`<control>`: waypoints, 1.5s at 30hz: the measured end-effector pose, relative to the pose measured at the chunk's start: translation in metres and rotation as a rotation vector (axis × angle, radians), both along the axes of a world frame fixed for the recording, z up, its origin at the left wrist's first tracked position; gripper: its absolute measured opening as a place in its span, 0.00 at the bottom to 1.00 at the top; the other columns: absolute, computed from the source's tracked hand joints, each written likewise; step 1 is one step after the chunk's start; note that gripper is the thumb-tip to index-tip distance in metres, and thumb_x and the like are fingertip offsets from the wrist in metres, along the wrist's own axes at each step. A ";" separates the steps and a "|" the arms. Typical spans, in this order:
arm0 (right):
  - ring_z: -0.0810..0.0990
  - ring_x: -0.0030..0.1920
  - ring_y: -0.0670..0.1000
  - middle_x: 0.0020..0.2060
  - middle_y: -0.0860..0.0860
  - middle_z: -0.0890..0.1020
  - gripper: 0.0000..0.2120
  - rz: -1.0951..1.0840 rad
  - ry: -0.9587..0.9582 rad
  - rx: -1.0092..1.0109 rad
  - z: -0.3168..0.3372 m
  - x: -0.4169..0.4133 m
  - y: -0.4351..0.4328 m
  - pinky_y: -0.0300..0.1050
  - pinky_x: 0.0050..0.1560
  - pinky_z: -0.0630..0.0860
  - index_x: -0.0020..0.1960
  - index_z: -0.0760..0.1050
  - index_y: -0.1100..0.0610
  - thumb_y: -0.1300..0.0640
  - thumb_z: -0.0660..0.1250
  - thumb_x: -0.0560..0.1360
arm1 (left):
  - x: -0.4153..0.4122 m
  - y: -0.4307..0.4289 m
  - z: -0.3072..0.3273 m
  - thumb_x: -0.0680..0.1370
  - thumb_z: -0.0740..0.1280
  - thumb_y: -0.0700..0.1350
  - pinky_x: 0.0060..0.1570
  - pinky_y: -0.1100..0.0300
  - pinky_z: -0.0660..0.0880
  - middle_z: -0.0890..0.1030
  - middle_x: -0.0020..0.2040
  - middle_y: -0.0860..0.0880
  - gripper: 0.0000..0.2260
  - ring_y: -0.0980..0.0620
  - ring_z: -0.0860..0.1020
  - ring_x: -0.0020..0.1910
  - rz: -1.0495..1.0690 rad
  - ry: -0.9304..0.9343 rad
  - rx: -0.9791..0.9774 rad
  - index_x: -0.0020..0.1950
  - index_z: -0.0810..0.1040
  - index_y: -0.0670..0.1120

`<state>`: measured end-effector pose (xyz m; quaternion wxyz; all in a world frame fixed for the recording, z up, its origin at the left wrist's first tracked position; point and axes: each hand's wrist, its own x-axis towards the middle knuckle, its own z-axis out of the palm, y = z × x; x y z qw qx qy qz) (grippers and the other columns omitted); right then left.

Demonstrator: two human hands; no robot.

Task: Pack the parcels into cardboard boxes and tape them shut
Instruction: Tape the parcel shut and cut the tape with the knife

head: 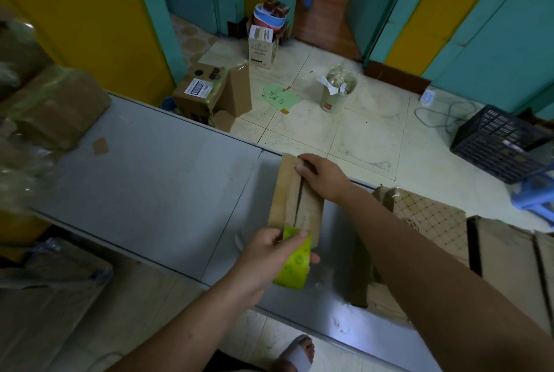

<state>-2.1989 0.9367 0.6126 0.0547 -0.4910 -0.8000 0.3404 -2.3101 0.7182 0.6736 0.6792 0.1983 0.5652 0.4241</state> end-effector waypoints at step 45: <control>0.79 0.35 0.45 0.36 0.51 0.81 0.12 -0.526 0.426 0.047 0.001 0.038 -0.173 0.38 0.37 0.74 0.43 0.76 0.54 0.58 0.62 0.84 | -0.035 0.003 -0.087 0.82 0.71 0.52 0.42 0.60 0.77 0.87 0.45 0.44 0.12 0.48 0.84 0.42 -0.163 0.413 -0.087 0.48 0.85 0.45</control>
